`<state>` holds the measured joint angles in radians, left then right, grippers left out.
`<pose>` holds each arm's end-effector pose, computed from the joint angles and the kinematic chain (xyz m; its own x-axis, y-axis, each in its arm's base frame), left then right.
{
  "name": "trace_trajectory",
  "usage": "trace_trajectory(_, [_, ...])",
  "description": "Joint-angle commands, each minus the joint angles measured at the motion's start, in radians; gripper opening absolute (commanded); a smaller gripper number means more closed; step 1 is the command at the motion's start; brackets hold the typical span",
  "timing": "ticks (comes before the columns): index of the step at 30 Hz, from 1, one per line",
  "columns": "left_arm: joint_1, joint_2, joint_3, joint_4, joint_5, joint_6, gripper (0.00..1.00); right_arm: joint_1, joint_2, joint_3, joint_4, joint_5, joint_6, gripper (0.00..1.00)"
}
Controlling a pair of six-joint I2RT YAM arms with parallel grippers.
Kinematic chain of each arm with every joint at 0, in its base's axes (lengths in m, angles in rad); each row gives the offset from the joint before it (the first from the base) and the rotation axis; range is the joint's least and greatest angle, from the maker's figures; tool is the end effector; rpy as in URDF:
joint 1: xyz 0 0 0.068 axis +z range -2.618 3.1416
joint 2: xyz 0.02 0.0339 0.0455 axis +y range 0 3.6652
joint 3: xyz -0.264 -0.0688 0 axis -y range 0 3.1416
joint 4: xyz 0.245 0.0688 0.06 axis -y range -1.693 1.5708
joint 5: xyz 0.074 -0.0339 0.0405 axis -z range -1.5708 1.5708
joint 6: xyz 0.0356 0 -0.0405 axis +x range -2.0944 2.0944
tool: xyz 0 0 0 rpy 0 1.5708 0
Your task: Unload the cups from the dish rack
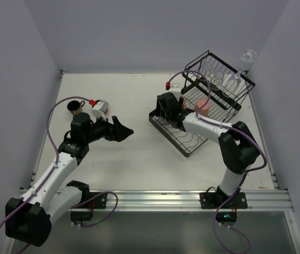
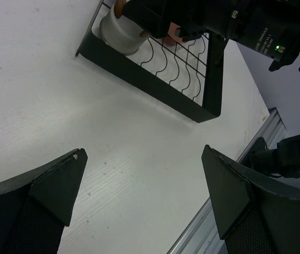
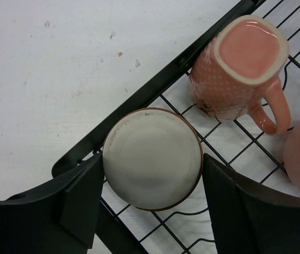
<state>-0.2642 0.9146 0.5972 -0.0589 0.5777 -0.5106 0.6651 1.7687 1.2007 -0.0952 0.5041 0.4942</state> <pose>0.1947 -0.0728 0.2651 -0.6560 -0.2466 -0.7133 0.4452 0.6367 -0.6296 0.3203 0.2294 0.2264 -0.5407 0.1037 -0.8348 0.0177 0.9936 0.1120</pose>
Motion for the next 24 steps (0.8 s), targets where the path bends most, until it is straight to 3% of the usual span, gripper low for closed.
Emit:
trace_trajectory(1, [-0.001, 0.004, -0.007, 0.085, 0.040, -0.034, 1.00, -0.004, 0.008, 0.039, 0.022, 0.010, -0.016, 0.67])
trace_trajectory(5, [-0.003, 0.027, -0.004, 0.120, 0.066, -0.055, 0.99, -0.004, -0.043, 0.008, 0.029, 0.031, -0.016, 0.42])
trace_trajectory(13, [-0.017, 0.075, -0.031, 0.305, 0.137, -0.199, 0.95, 0.008, -0.319, -0.142, 0.084, 0.057, -0.043, 0.37])
trace_trajectory(16, [-0.023, 0.076, -0.054, 0.408, 0.140, -0.264, 0.91, 0.011, -0.443, -0.205, 0.121, -0.025, 0.005, 0.37])
trace_trajectory(21, [-0.032, 0.095, -0.108, 0.565, 0.142, -0.353, 0.89, 0.010, -0.606, -0.343, 0.242, -0.305, 0.199, 0.37])
trace_trajectory(24, [-0.043, 0.119, -0.169, 0.752, 0.142, -0.428, 0.88, 0.011, -0.666, -0.398, 0.336, -0.407, 0.319, 0.38])
